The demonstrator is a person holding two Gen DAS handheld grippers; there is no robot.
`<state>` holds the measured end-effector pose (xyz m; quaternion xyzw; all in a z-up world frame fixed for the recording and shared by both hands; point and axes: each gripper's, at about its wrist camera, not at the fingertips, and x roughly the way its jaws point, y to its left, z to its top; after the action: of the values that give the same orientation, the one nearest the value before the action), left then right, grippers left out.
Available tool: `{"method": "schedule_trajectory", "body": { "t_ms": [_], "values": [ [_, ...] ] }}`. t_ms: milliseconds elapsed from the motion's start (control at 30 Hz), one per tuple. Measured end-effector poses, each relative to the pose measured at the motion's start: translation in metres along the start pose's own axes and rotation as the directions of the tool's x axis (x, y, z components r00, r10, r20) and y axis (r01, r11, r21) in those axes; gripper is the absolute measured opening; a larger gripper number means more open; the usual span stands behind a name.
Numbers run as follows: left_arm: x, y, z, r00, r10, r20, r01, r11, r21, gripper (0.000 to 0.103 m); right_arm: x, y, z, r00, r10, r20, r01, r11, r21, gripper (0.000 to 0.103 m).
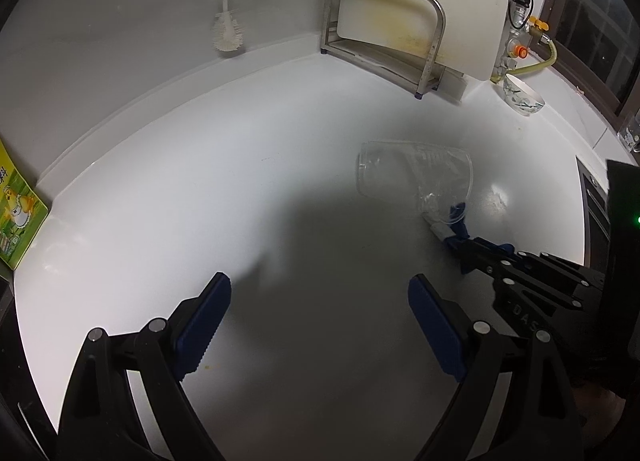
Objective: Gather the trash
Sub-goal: 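Grasp the blue cloth with the right tool, then grasp the clear plastic cup with the left tool while the right tool holds the cloth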
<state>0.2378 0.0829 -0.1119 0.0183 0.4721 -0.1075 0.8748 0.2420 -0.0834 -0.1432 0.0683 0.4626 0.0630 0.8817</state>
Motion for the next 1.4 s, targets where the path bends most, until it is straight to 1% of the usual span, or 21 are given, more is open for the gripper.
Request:
{"method": "schedule_trajectory", "body": {
  "t_ms": [300, 500, 633, 700, 800, 933, 967, 1033, 1067, 1133, 1167, 1233, 1300, 1333, 1400],
  "values": [
    [0.006, -0.019, 0.014, 1.000, -0.023, 0.015, 0.023, 1.000, 0.011, 0.089, -0.023, -0.033, -0.015, 0.999, -0.038, 0.007, 0.037, 0.996, 0.078, 0.008],
    [0.011, -0.035, 0.022, 0.998, -0.046, 0.033, 0.044, 0.998, 0.043, 0.090, -0.036, -0.043, -0.025, 0.999, -0.046, 0.012, 0.045, 0.994, 0.095, 0.008],
    [0.017, -0.043, 0.029, 0.996, -0.080, 0.043, 0.075, 0.992, 0.104, 0.090, -0.045, -0.050, -0.037, 0.999, -0.040, 0.005, 0.039, 0.993, 0.115, 0.008],
    [0.021, -0.045, 0.032, 0.994, -0.094, 0.053, 0.085, 0.984, 0.159, 0.090, -0.049, -0.055, -0.041, 1.000, -0.031, 0.002, 0.030, 0.991, 0.131, 0.008],
    [0.027, -0.044, 0.037, 0.990, -0.127, 0.058, 0.109, 0.963, 0.245, 0.091, -0.056, -0.058, -0.045, 1.000, -0.014, 0.003, 0.013, 0.988, 0.156, 0.008],
    [0.037, -0.042, 0.045, 0.981, -0.190, 0.048, 0.160, 0.920, 0.358, 0.091, -0.066, -0.058, -0.049, 1.000, 0.010, 0.012, -0.012, 0.983, 0.181, 0.008],
    [0.040, -0.041, 0.047, 0.976, -0.215, 0.037, 0.185, 0.905, 0.383, 0.091, -0.068, -0.057, -0.050, 1.000, 0.015, 0.014, -0.017, 0.982, 0.186, 0.008],
    [0.045, -0.042, 0.049, 0.969, -0.247, 0.030, 0.210, 0.876, 0.434, 0.092, -0.071, -0.055, -0.051, 1.000, 0.026, 0.018, -0.029, 0.979, 0.200, 0.008],
    [0.047, -0.043, 0.050, 0.963, -0.268, 0.024, 0.226, 0.854, 0.468, 0.092, -0.074, -0.055, -0.052, 0.999, 0.032, 0.021, -0.036, 0.977, 0.210, 0.008],
    [0.054, -0.049, 0.050, 0.954, -0.301, -0.006, 0.256, 0.800, 0.543, 0.092, -0.078, -0.054, -0.053, 0.999, 0.039, 0.022, -0.043, 0.974, 0.224, 0.008],
    [0.059, -0.051, 0.049, 0.947, -0.318, -0.034, 0.280, 0.771, 0.572, 0.092, -0.079, -0.054, -0.053, 0.999, 0.040, 0.022, -0.044, 0.973, 0.228, 0.008],
    [0.066, -0.056, 0.048, 0.939, -0.335, -0.074, 0.308, 0.725, 0.616, 0.092, -0.082, -0.053, -0.054, 0.999, 0.040, 0.023, -0.044, 0.970, 0.240, 0.008],
    [0.071, -0.060, 0.050, 0.938, -0.337, -0.087, 0.309, 0.693, 0.651, 0.092, -0.082, -0.055, -0.052, 0.999, 0.037, 0.024, -0.042, 0.968, 0.248, 0.008],
    [0.074, -0.062, 0.051, 0.933, -0.345, -0.103, 0.322, 0.672, 0.667, 0.092, -0.083, -0.055, -0.053, 0.999, 0.033, 0.026, -0.038, 0.967, 0.253, 0.008],
    [0.079, -0.066, 0.054, 0.928, -0.353, -0.121, 0.334, 0.641, 0.691, 0.092, -0.084, -0.056, -0.052, 0.999, 0.030, 0.028, -0.036, 0.964, 0.263, 0.008]
  ]
}}
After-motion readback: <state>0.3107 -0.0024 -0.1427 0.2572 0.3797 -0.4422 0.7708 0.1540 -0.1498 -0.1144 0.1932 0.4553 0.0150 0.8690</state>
